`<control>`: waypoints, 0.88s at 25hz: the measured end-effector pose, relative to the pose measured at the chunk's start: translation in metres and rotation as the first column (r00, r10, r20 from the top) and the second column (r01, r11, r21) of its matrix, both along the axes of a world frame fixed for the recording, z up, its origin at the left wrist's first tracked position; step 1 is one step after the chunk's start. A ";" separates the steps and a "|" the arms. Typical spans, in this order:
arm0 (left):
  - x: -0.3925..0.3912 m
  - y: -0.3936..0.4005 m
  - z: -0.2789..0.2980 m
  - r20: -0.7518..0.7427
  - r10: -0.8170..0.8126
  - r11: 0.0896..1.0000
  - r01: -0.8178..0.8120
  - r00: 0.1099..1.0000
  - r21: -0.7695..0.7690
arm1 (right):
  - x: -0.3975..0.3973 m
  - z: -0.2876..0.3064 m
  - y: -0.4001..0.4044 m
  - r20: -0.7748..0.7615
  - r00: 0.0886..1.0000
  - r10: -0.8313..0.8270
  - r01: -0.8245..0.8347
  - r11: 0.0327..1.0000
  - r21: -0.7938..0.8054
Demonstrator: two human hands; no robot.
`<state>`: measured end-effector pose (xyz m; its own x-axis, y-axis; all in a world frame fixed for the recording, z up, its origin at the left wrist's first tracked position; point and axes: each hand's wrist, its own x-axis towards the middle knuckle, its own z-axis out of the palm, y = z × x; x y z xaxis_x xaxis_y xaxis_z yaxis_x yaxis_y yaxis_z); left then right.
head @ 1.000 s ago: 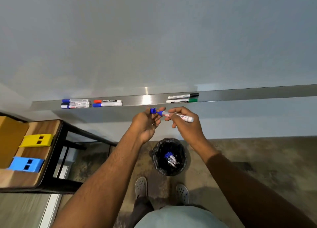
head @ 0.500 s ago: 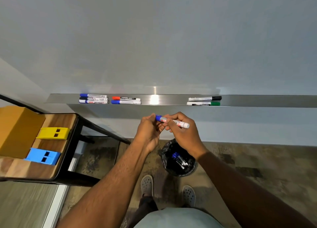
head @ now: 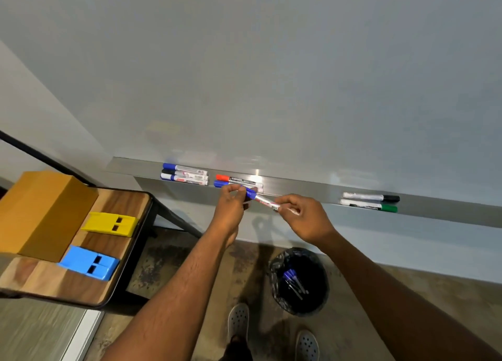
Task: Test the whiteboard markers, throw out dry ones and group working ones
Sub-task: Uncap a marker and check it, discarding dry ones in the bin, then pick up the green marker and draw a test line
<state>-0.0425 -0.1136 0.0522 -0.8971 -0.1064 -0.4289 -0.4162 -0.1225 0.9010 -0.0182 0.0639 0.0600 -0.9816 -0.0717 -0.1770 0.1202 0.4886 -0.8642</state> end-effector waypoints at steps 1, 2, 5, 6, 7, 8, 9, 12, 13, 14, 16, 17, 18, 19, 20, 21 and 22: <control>-0.004 -0.012 -0.006 0.035 -0.035 0.990 0.040 0.999 -0.137 | -0.010 -0.003 -0.009 -0.100 0.995 0.003 0.006 0.995 0.097; -0.008 -0.023 -0.013 0.067 -0.080 0.957 0.096 0.995 -0.275 | -0.021 -0.008 -0.017 -0.178 0.984 0.010 0.020 0.986 0.167; -0.013 -0.050 -0.034 0.107 -0.220 0.736 0.237 0.970 -0.634 | -0.057 -0.025 -0.040 -0.253 0.965 0.068 0.029 0.931 0.363; -0.014 -0.056 -0.042 0.118 -0.256 0.664 0.264 0.959 -0.700 | -0.068 -0.032 -0.048 -0.263 0.961 0.089 0.026 0.913 0.406; -0.013 -0.059 -0.046 0.134 -0.284 0.608 0.286 0.950 -0.741 | -0.078 -0.037 -0.056 -0.276 0.954 0.117 0.016 0.899 0.438; -0.011 -0.060 -0.050 0.147 -0.292 0.569 0.295 0.945 -0.767 | -0.085 -0.041 -0.063 -0.287 0.946 0.153 -0.003 0.886 0.464; -0.011 -0.062 -0.051 0.149 -0.284 0.548 0.288 0.947 -0.785 | -0.091 -0.044 -0.069 -0.296 0.936 0.193 -0.025 0.872 0.488; -0.012 -0.069 -0.054 0.121 -0.251 0.572 0.248 0.960 -0.782 | -0.102 -0.054 -0.080 -0.312 0.898 0.311 -0.088 0.820 0.566; -0.011 -0.071 -0.055 0.114 -0.258 0.580 0.248 0.959 -0.776 | -0.104 -0.058 -0.081 -0.311 0.884 0.350 -0.102 0.792 0.602; -0.010 -0.073 -0.056 0.115 -0.268 0.581 0.256 0.957 -0.773 | -0.104 -0.061 -0.080 -0.308 0.874 0.375 -0.105 0.766 0.634; -0.010 -0.077 -0.057 0.124 -0.279 0.575 0.269 0.952 -0.773 | -0.098 -0.069 -0.078 -0.385 0.846 0.368 -0.035 0.760 0.649; -0.009 -0.078 -0.057 0.125 -0.278 0.566 0.267 0.952 -0.780 | -0.093 -0.072 -0.076 -0.468 0.815 0.342 0.035 0.776 0.629; -0.007 -0.077 -0.058 0.115 -0.281 0.548 0.258 0.953 -0.796 | -0.088 -0.077 -0.072 -0.544 0.776 0.320 0.103 0.786 0.609; -0.006 -0.075 -0.059 0.094 -0.291 0.520 0.240 0.952 -0.820 | -0.082 -0.081 -0.067 -0.596 0.743 0.304 0.159 0.786 0.598; -0.004 -0.071 -0.059 0.069 -0.309 0.481 0.219 0.948 -0.849 | -0.076 -0.085 -0.062 -0.614 0.734 0.290 0.194 0.778 0.598; -0.002 -0.064 -0.059 0.047 -0.335 0.438 0.200 0.941 -0.876 | -0.070 -0.087 -0.055 -0.616 0.740 0.270 0.224 0.765 0.604; -0.001 -0.055 -0.058 0.027 -0.364 0.403 0.184 0.931 -0.896 | -0.065 -0.088 -0.047 -0.603 0.758 0.249 0.239 0.754 0.612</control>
